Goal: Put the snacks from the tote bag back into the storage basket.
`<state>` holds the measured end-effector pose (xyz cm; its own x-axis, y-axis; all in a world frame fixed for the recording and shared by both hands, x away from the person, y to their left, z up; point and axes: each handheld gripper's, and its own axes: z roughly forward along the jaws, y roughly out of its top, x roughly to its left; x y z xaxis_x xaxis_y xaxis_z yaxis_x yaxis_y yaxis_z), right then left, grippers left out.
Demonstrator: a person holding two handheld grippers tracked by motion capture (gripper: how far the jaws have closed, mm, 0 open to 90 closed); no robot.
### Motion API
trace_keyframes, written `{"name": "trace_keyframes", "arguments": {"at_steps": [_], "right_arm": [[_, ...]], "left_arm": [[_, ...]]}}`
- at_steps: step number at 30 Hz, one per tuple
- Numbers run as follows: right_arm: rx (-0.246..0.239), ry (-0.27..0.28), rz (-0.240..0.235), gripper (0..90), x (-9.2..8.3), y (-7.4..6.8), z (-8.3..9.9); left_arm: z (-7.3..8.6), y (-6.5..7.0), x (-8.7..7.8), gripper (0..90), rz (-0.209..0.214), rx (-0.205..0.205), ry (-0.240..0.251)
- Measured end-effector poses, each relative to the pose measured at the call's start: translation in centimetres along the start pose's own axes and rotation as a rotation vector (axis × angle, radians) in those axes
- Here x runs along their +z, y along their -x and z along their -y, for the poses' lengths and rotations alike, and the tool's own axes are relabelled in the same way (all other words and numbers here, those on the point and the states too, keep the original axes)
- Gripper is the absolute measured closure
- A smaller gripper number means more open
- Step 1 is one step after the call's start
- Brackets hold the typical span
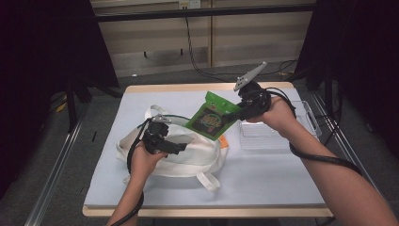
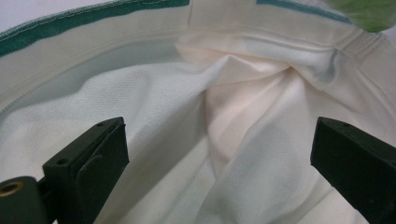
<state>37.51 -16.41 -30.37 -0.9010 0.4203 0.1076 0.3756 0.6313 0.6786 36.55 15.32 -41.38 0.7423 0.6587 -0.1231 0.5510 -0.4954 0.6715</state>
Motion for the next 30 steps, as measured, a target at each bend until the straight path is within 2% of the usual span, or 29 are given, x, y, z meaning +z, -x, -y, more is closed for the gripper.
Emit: {"name": "trace_keyframes", "arguments": {"at_steps": [5, 8, 11, 14, 16, 17, 30], "right_arm": [[0.005, 0.002, -0.005, 75.4, -0.6, 0.1, 0.0], [0.006, -0.002, -0.008, 75.4, -0.9, 0.2, 0.0], [0.007, 0.001, -0.012, 75.4, -1.4, 0.3, 0.0], [0.004, 0.010, -0.008, 75.4, -1.9, 0.3, -0.1], [0.012, 0.014, -0.010, 75.4, -2.3, 0.4, -0.2], [0.014, 0.014, -0.010, 75.4, -2.4, 0.5, -0.2], [0.034, 0.013, -0.008, 75.3, -3.8, 1.1, 0.2]], "left_arm": [[0.1, -0.1, 0.0, 4.4, -0.004, 0.003, -0.011], [0.1, -0.1, 0.0, 4.4, -0.004, -0.008, -0.002], [0.0, 0.0, -0.1, 4.4, -0.011, 0.005, -0.006], [0.1, -0.1, -0.1, 4.4, 0.003, -0.005, 0.005], [0.1, -0.1, -0.1, 4.4, -0.004, 0.005, -0.008], [0.1, 0.0, 0.0, 4.4, -0.003, -0.004, 0.000], [0.1, 0.1, 0.0, 4.5, -0.008, 0.000, -0.005]]}}
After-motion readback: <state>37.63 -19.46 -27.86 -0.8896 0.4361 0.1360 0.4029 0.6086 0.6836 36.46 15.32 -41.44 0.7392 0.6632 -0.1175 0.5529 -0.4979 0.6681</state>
